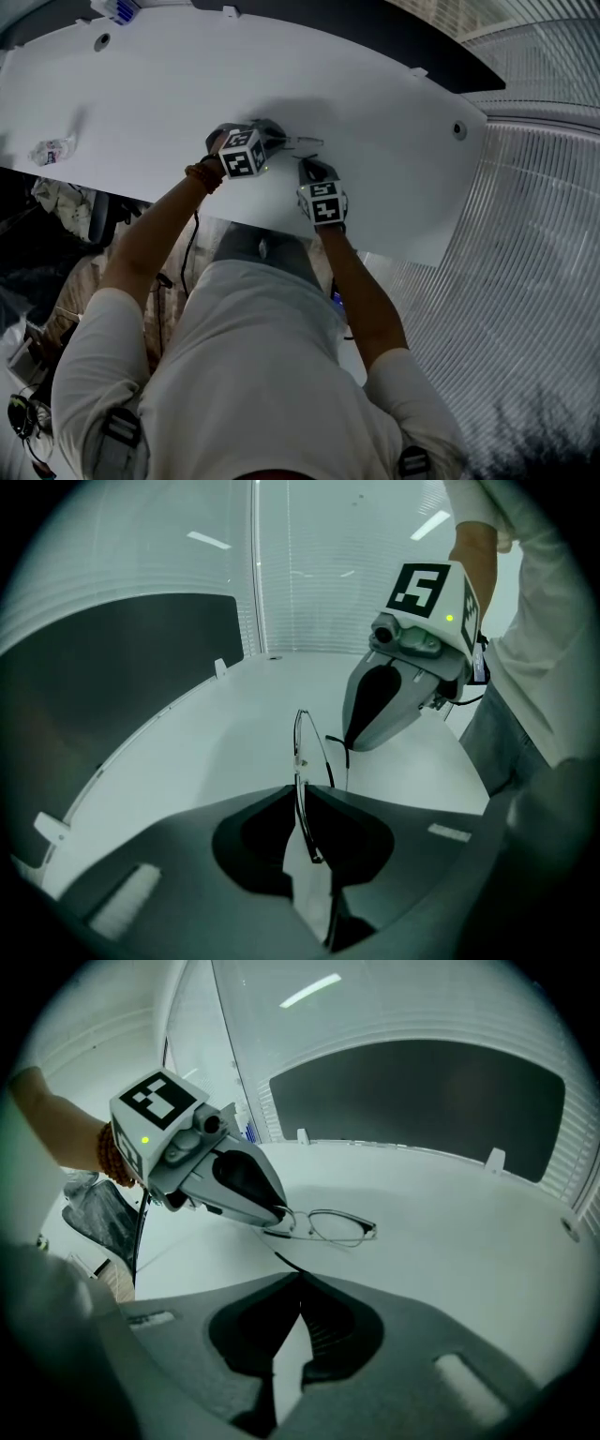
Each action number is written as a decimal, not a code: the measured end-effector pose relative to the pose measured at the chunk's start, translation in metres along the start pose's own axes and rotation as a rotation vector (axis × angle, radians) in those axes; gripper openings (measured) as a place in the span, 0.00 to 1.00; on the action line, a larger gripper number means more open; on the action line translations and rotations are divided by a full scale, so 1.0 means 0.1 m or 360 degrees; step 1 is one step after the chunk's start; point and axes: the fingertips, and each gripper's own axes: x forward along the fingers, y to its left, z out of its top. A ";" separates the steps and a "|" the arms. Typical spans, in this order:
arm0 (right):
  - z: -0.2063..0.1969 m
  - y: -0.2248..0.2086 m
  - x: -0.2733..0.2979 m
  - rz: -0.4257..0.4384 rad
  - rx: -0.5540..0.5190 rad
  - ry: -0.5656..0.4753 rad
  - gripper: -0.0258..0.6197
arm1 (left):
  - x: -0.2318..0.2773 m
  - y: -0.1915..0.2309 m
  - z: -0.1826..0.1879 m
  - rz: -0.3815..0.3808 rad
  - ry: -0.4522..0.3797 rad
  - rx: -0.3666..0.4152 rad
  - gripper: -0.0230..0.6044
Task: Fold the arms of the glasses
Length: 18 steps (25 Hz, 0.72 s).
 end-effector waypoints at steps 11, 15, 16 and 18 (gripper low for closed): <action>0.05 -0.12 0.00 -0.0034 -0.0023 0.0009 0.04 | 0.02 -0.06 0.00 0.0009 0.0024 0.0089 0.10; -0.06 -0.04 -0.13 -0.0046 0.0008 -0.0017 0.04 | 0.00 -0.09 -0.02 0.0069 0.0035 0.0145 0.09; -0.12 -0.02 -0.15 -0.0043 0.0010 -0.0014 0.04 | 0.00 -0.10 -0.02 0.0081 0.0033 0.0154 0.09; -0.22 0.05 -0.19 -0.0028 0.0013 -0.0007 0.04 | 0.00 -0.12 -0.04 0.0099 0.0032 0.0167 0.11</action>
